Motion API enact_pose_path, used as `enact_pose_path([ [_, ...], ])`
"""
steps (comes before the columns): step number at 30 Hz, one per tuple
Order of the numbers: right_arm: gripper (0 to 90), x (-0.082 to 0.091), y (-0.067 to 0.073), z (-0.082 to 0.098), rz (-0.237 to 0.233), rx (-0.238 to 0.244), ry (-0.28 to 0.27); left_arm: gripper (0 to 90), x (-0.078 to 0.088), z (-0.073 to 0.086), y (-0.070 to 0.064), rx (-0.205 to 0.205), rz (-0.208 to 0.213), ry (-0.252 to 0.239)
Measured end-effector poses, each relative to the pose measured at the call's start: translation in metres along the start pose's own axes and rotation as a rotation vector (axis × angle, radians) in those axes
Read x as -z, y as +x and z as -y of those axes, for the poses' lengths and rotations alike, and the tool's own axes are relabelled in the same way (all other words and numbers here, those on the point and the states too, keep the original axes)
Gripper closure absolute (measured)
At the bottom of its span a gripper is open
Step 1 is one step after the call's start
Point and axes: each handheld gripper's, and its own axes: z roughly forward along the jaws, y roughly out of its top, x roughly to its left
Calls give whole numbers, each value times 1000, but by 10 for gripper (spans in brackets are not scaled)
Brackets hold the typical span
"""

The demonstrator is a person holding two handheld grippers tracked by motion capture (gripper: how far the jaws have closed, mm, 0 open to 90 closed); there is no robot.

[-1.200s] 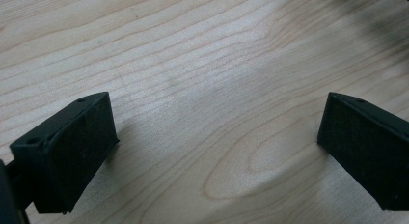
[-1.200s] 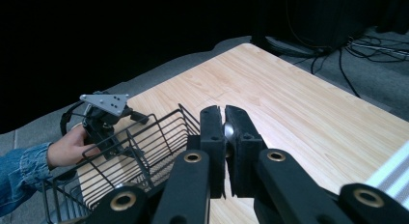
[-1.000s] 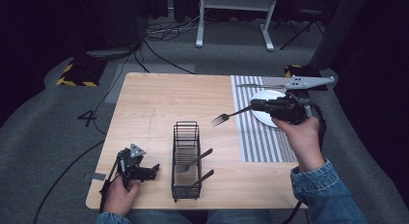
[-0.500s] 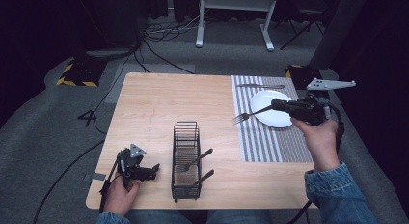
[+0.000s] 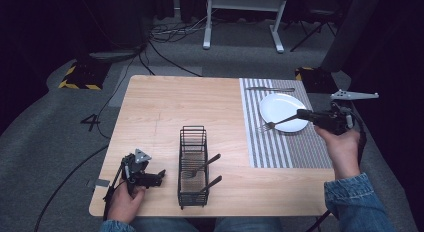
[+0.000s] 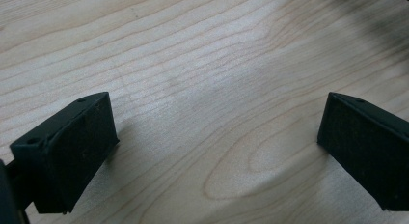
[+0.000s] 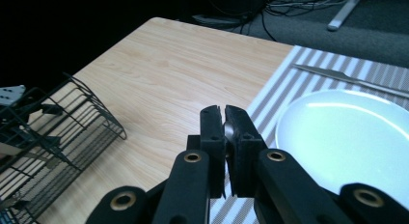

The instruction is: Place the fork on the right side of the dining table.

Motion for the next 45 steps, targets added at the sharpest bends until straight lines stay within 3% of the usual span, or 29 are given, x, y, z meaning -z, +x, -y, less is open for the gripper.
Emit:
enact_pose_path([
  [10,866,-10,-25,29,22,-80,44,2,0,0,0,0,-1,0],
  [21,866,-27,-34,47,11,-118,94,2,0,0,0,0,-1,0],
  [37,850,-32,-44,51,31,-164,115,2,0,0,0,0,-1,0],
  [45,789,-37,-65,52,73,-222,157,2,0,0,0,0,-1,0],
])
